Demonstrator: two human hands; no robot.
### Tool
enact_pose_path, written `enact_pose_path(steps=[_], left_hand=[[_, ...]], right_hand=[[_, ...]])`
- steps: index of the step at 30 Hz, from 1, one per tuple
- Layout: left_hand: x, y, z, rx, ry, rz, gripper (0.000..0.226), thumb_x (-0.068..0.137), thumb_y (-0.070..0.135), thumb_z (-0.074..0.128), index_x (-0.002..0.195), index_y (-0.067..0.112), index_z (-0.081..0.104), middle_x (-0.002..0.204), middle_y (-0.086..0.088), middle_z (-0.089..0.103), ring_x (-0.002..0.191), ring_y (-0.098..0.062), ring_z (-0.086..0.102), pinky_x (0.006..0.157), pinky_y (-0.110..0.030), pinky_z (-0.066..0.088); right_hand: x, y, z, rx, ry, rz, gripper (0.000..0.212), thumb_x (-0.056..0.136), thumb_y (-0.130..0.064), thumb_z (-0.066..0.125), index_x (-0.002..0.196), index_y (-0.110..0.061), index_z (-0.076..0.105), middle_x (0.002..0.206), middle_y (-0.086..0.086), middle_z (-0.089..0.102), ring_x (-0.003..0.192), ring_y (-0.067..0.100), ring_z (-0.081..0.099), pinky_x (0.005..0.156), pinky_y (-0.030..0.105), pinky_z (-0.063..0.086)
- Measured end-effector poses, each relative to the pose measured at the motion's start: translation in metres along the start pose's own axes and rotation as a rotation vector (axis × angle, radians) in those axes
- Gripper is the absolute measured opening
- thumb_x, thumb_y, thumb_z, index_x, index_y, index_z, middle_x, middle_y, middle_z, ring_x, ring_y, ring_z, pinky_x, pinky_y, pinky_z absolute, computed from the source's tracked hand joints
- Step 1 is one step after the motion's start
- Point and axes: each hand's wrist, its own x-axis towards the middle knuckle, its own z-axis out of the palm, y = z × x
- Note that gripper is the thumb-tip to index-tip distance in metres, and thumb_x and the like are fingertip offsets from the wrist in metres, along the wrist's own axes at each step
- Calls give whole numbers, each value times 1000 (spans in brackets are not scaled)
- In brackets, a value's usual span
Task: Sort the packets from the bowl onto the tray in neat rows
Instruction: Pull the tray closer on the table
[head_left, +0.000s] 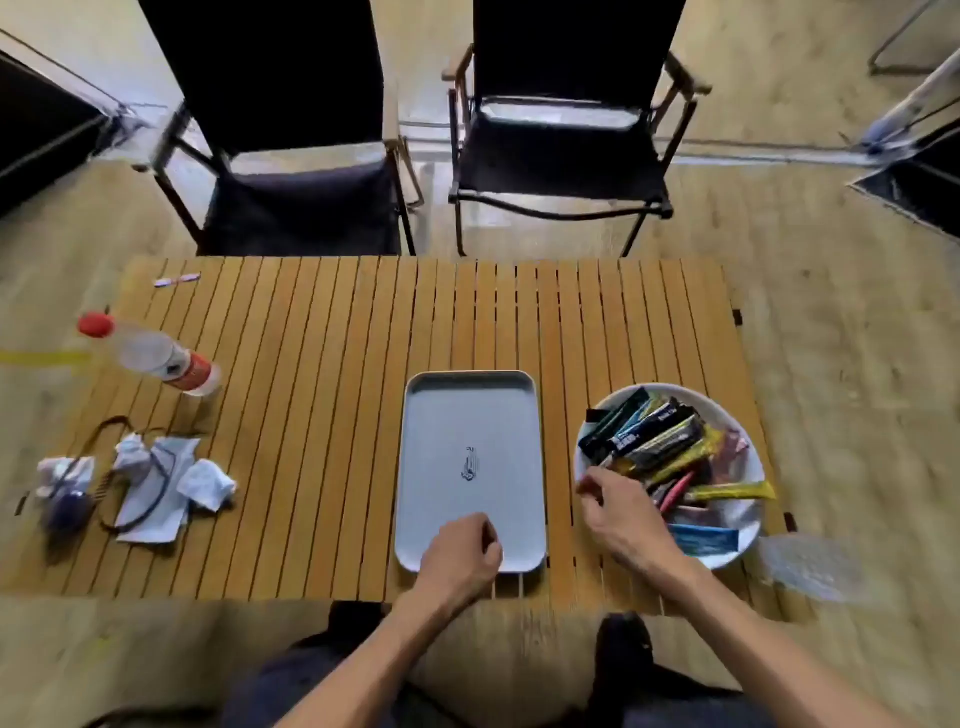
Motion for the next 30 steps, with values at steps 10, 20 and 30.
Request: enact_pose_path(steps=[10,20,30], left_hand=[[108,-23,117,301,231,306,41,79,58,57,98,22,51,99,-2,52,90,-27,52,79,-37,40],[100,-115,74,567,198,436,21,84,26,56,102,19,47,102,-1,48,92,-23,53,79,-36,48],[44,-152,60,528,362,232,13,83,18,63,94,20,55,97,0,60,90,-16,56,82,-33,53]], right_hand=[[163,28,82,-490,56,-511,48,84,2,50,122,-25,59,121,-1,59,110,21,50,96,37,43],[135,26,114,-722,166,-645,19,91,-10,53,95,-23,65,98,-4,62,97,18,51,92,34,41],[14,55,165,-554,109,-466,7,91,-27,61,94,-27,68,104,-3,65,93,14,57,83,30,50]])
